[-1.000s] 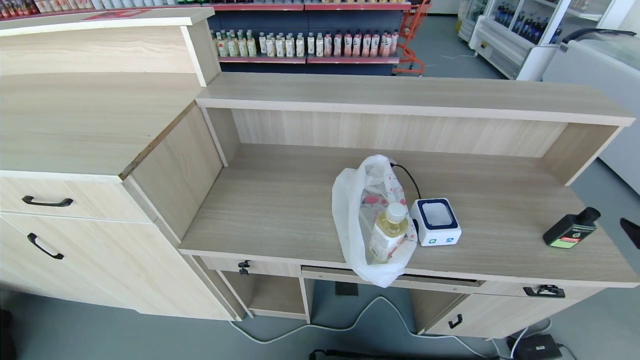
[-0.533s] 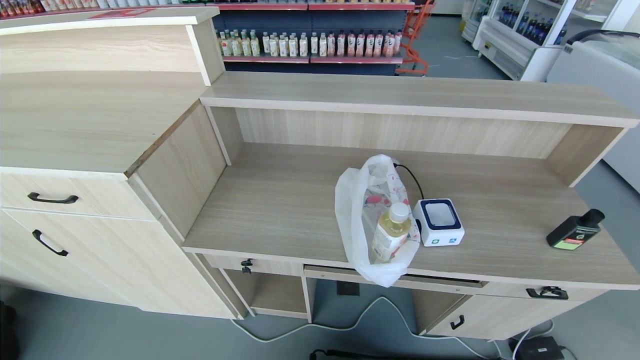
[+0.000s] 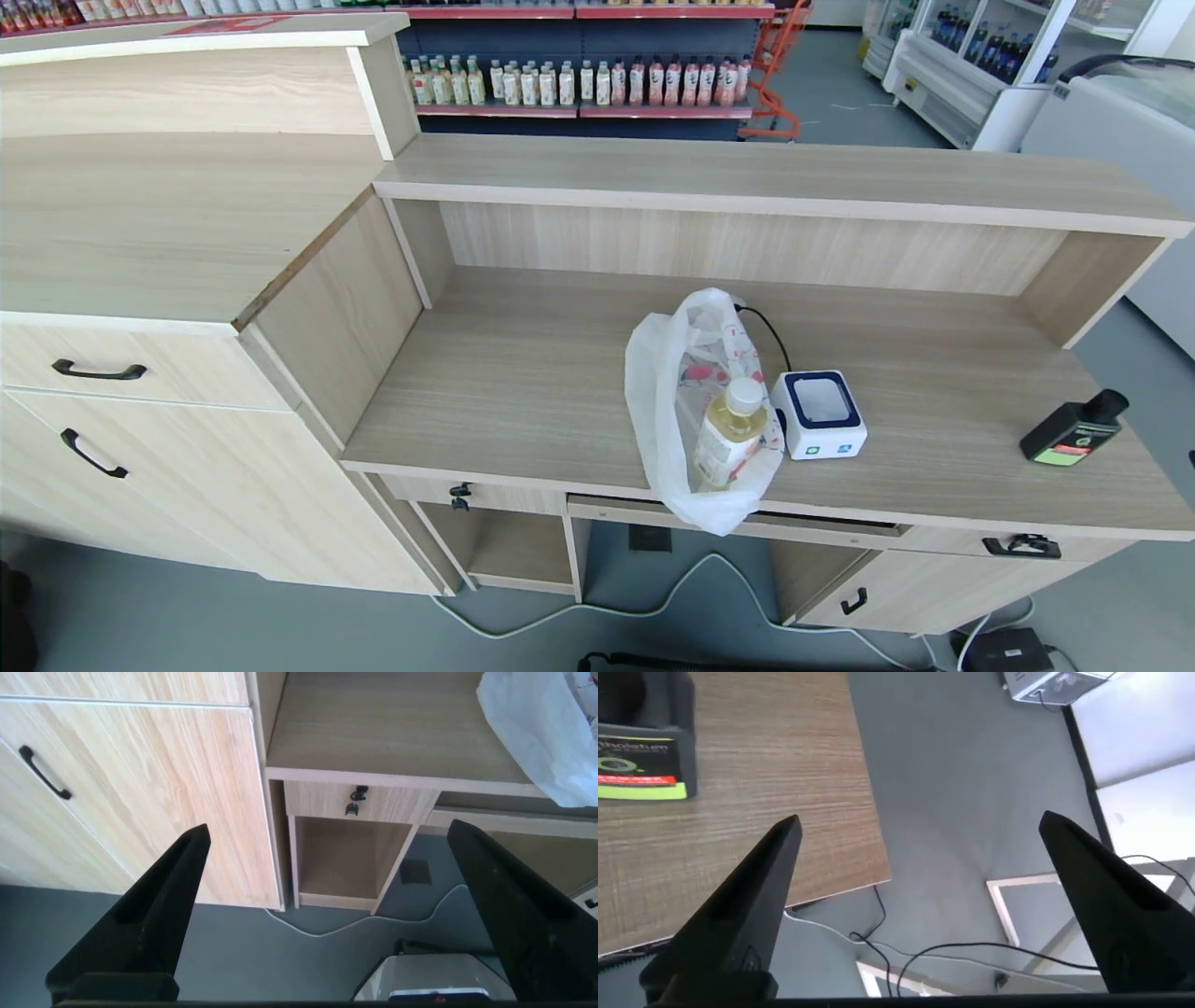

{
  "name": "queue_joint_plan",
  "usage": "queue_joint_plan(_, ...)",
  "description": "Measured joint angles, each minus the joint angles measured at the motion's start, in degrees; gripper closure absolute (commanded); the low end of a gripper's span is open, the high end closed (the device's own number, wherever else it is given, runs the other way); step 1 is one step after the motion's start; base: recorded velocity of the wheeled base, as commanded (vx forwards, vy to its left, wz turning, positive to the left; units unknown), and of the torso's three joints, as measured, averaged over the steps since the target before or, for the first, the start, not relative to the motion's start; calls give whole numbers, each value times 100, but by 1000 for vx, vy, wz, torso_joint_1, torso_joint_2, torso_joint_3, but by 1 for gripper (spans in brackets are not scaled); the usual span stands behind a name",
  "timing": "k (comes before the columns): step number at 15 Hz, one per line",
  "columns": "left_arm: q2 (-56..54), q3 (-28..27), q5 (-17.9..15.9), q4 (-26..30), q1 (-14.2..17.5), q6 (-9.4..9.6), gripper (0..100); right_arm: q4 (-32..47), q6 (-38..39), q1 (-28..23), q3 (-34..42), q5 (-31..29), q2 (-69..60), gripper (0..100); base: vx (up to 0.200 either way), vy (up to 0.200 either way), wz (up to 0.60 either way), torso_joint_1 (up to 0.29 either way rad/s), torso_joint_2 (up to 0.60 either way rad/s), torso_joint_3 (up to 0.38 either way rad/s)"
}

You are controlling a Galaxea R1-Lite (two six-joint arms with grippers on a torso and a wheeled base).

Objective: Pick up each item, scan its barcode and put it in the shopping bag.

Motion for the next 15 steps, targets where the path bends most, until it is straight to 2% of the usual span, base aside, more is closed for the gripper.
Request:
queue_joint_plan(7,0,0,0,2,0,2,0,-38,20,591,-356,180,433,0,0,0,0,0,0,0)
queue_joint_plan(15,0,0,0,2,0,2,0,-68,-28,974,-603,172,777,0,0,0,0,0,0,0)
